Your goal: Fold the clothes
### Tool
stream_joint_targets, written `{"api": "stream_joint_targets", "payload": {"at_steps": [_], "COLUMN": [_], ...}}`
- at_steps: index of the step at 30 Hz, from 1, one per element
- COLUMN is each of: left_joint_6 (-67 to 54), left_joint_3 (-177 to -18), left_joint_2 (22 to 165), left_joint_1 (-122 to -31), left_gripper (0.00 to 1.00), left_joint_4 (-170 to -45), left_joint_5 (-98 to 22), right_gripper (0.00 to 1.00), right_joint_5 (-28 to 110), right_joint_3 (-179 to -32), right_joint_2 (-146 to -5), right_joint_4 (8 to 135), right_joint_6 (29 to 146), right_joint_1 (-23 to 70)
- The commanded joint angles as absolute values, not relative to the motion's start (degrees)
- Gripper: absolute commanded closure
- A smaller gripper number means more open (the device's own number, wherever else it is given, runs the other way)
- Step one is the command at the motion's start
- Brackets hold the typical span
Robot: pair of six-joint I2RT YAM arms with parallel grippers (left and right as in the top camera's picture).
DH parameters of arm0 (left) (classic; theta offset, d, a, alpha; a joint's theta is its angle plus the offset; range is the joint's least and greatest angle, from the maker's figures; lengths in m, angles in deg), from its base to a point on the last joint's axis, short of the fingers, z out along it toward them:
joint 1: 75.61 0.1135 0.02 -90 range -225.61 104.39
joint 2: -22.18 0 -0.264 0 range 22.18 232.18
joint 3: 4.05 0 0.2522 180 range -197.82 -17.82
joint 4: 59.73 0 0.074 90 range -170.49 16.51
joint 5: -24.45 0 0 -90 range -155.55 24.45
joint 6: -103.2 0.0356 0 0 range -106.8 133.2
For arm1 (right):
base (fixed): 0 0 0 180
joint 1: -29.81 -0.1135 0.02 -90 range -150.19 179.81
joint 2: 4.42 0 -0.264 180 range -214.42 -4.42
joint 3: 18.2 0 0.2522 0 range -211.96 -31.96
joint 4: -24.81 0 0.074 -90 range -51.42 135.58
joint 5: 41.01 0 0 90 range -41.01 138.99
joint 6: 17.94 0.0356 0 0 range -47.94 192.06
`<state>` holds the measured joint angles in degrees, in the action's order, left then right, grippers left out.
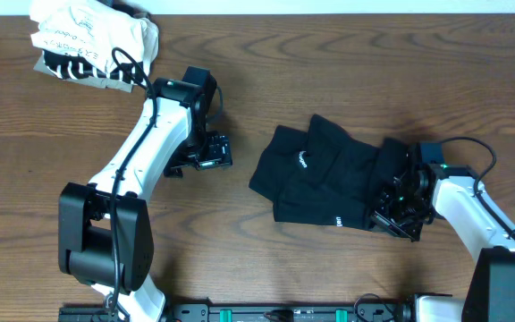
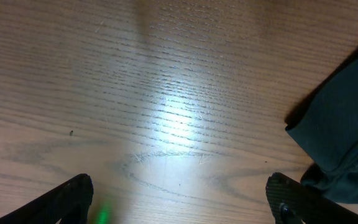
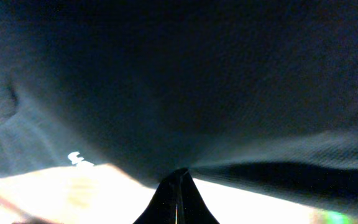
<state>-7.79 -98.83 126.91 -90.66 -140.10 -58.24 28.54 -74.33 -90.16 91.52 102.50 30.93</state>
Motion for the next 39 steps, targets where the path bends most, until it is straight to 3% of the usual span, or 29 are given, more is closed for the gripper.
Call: {"api": "stream_joint_targets", "payload": {"at_steps": [1,5,7,16,28,39], "left_joint_6": [-8.07,-8.1,-8.1,-8.1,-8.07,-8.07], "left_joint_3": [-98.5,-98.48,-98.5,-98.5,-98.5,-98.5], "left_joint_2": [126.78,126.75,126.78,126.75,126.75,126.78], "left_joint_1": [-90.46,-90.46,-90.49,-90.46,-90.49,-90.46], "left_gripper": [0.09,0.09,0.09,0.09,0.09,0.09], "left_joint_4": [-140.23,-140.01,-139.77,-138.72,-138.7,-138.48], "left_joint_5": [-58.46,-58.46,-58.46,-58.46,-58.46,-58.46], "right_gripper": [0.98,0.86,0.68,0.64,0.73,0.7], "right_joint_5": [22.27,19.43,20.57,30.47,26.01,25.94], "right_joint_3": [-79.21,-85.9,-88.26,-89.26,-89.26,-89.33], "right_joint_2": [-87.82,-84.74,-84.1,-86.97,-100.82,-108.89], "right_joint_4": [91.9,91.48,89.91,80.86,73.01,69.91], "right_joint_6": [99.72,95.64,95.59,97.71,97.73,97.67], "right_joint_1": [32.29,35.7,36.92,37.77,37.62,36.11]}}
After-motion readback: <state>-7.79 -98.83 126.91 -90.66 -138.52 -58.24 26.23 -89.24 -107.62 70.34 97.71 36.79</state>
